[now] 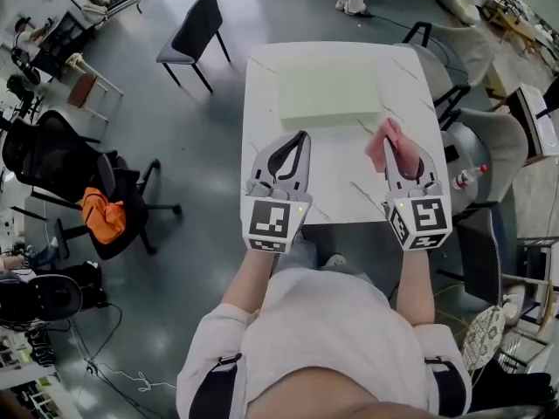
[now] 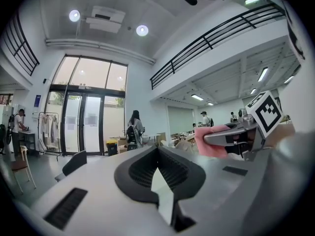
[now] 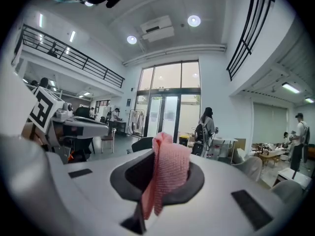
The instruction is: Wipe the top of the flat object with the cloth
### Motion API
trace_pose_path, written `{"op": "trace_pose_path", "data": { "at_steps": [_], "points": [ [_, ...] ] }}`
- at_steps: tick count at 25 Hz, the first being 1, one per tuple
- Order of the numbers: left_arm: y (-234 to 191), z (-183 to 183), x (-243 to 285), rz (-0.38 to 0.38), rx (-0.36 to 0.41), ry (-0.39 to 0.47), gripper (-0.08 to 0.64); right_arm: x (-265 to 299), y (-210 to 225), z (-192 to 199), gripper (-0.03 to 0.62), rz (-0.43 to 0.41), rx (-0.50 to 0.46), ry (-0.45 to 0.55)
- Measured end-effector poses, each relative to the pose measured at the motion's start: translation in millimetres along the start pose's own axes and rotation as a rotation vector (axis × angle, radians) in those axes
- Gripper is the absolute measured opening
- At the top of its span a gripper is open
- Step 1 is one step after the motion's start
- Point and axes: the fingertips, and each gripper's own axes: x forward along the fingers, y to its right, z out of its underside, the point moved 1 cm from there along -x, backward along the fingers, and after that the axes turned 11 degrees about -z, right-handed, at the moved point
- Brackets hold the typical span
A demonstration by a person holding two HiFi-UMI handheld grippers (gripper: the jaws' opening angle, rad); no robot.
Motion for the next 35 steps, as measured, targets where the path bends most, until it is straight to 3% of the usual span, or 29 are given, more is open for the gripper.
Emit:
{"op": "trace_pose_path", "data": {
  "at_steps": [14,35],
  "points": [
    [69,-13,-60,0.015,0.015,0.034,0.015,-109,-21,2,0.031,0.009,0.025,0.102],
    [83,-20,-64,-0.005,0.031,0.046,0.014,-127,-19,-14,0.031,-0.035,0.008,0.183]
  ]
}}
